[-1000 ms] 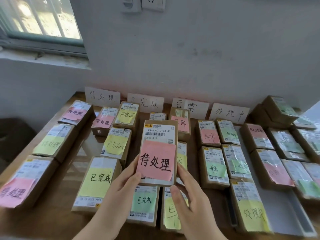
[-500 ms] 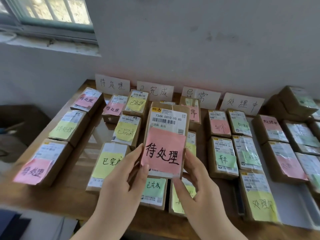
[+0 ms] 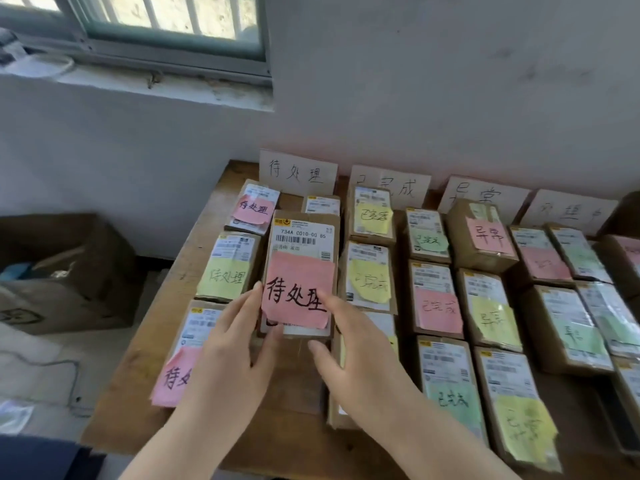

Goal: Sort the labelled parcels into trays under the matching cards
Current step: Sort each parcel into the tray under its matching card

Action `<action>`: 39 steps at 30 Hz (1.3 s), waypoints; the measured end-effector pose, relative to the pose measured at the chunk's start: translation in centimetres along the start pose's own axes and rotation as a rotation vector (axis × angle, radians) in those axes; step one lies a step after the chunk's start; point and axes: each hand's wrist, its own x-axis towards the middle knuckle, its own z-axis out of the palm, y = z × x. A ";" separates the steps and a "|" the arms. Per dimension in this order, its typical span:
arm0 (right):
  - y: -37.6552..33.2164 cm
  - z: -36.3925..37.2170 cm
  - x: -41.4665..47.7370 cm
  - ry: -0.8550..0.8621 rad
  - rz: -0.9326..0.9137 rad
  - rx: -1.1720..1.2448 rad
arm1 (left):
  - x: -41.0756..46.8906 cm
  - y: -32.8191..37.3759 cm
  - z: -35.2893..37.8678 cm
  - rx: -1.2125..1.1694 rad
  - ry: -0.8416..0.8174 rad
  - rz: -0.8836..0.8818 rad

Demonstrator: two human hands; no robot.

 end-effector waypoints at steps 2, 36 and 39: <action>-0.7 1.6 1.3 0.020 0.034 -0.024 | 0.6 -2.2 -0.2 -0.016 -0.095 -0.059; 0.7 8.2 9.0 -0.363 0.401 -0.625 | 6.9 -8.6 7.5 0.448 -0.669 0.135; 0.3 7.7 9.4 -0.317 0.365 -0.580 | 7.3 -8.7 8.2 0.422 -0.642 0.129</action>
